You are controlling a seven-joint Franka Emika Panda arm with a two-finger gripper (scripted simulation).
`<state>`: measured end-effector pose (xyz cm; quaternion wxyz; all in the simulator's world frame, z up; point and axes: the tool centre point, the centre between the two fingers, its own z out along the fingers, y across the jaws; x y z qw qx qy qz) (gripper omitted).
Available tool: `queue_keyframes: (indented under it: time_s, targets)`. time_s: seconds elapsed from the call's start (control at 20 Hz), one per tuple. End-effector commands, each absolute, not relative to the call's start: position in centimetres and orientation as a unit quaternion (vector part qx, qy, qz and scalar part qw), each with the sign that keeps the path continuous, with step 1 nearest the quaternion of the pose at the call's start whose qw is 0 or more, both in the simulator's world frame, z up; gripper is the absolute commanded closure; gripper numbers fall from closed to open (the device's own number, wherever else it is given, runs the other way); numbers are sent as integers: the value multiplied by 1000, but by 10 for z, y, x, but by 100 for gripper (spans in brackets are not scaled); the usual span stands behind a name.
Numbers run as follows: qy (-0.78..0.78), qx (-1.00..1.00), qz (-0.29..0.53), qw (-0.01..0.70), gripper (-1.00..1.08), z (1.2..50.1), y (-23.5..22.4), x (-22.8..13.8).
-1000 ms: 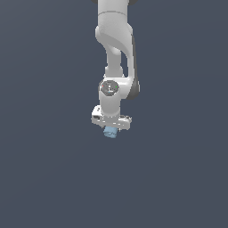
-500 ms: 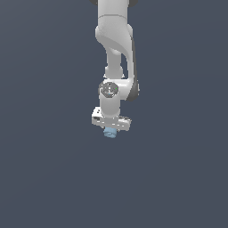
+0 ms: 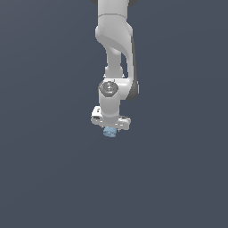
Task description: Pick up the object and move it to a goal position.
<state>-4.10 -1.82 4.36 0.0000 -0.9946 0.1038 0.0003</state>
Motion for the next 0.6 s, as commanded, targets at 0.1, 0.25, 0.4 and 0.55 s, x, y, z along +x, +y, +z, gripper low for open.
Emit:
queue_keyframes:
  time_s: [0.1, 0.25, 0.4, 0.55]
  targets:
    - [104, -995, 0, 0, 108, 51, -24, -49]
    - [104, -995, 0, 0, 108, 59, -31, -58]
    - [104, -995, 0, 0, 108, 70, -40, -71]
    - [104, -995, 0, 0, 108, 84, -51, -86]
